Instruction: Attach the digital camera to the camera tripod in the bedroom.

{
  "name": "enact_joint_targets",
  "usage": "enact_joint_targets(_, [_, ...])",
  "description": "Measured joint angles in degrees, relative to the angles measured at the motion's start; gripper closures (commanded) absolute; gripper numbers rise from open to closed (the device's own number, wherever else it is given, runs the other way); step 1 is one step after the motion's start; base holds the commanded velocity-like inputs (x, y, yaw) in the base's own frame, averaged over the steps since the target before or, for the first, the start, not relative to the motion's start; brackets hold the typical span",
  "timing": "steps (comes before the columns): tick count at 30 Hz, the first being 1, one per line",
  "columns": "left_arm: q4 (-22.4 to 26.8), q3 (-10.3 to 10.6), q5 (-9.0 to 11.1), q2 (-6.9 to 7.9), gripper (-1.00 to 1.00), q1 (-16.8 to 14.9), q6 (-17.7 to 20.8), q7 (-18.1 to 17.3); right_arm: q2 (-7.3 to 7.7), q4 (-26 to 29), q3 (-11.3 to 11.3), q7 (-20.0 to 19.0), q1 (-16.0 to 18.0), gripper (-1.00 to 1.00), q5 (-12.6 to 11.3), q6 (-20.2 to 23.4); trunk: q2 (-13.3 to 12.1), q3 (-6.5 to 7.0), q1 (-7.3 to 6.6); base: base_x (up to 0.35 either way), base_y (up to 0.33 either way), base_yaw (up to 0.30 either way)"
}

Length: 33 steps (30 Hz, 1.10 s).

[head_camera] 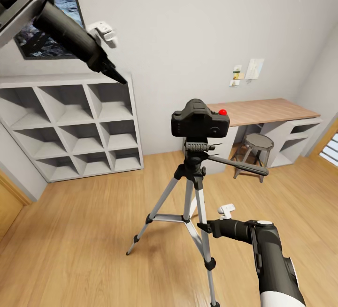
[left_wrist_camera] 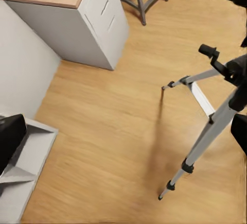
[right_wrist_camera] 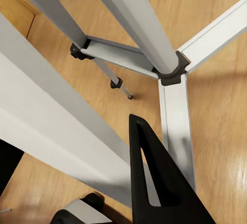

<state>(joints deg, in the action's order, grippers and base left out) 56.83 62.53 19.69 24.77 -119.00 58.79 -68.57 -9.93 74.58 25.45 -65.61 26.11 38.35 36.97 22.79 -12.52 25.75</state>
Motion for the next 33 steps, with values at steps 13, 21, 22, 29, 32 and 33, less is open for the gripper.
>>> enact_joint_targets(13, [-6.2,-0.2,3.2,8.28,-1.0,14.3,-0.1,6.6,0.0,0.0,-0.1,0.2,0.0,1.0,-0.2,-0.1,0.0,-0.01,0.0,0.0,0.0,0.0])
enact_joint_targets(21, [-14.5,-0.1,3.5,7.14,-1.0,26.1,-2.1,20.4,0.0,0.0,-0.1,0.2,0.0,1.0,-0.3,-0.4,0.0,-0.01,0.0,0.0,0.0,0.0])
enact_joint_targets(22, [-15.6,-0.1,3.5,6.83,-1.0,27.3,-3.0,22.1,0.01,0.0,-0.1,0.3,0.0,1.0,-0.4,-0.6,0.0,-0.01,0.0,0.0,0.0,0.0])
enact_joint_targets(29, [-29.6,-0.1,4.8,2.42,-1.0,34.5,-12.9,38.0,-0.01,0.0,-0.1,0.3,0.0,1.0,-0.3,-0.6,0.0,-0.01,0.0,0.0,0.0,0.0])
enact_joint_targets(32, [-34.9,-0.1,7.0,0.54,-1.0,36.5,-15.9,41.0,0.0,0.0,-0.1,0.2,0.0,1.0,-0.2,-0.6,0.0,0.0,0.0,0.0,0.0,0.0])
enact_joint_targets(33, [-36.6,-0.1,8.0,-0.1,-1.0,37.3,-16.9,41.7,0.0,0.0,-0.1,0.2,0.0,1.0,-0.2,-0.6,0.0,-0.01,0.0,0.0,0.0,0.0])
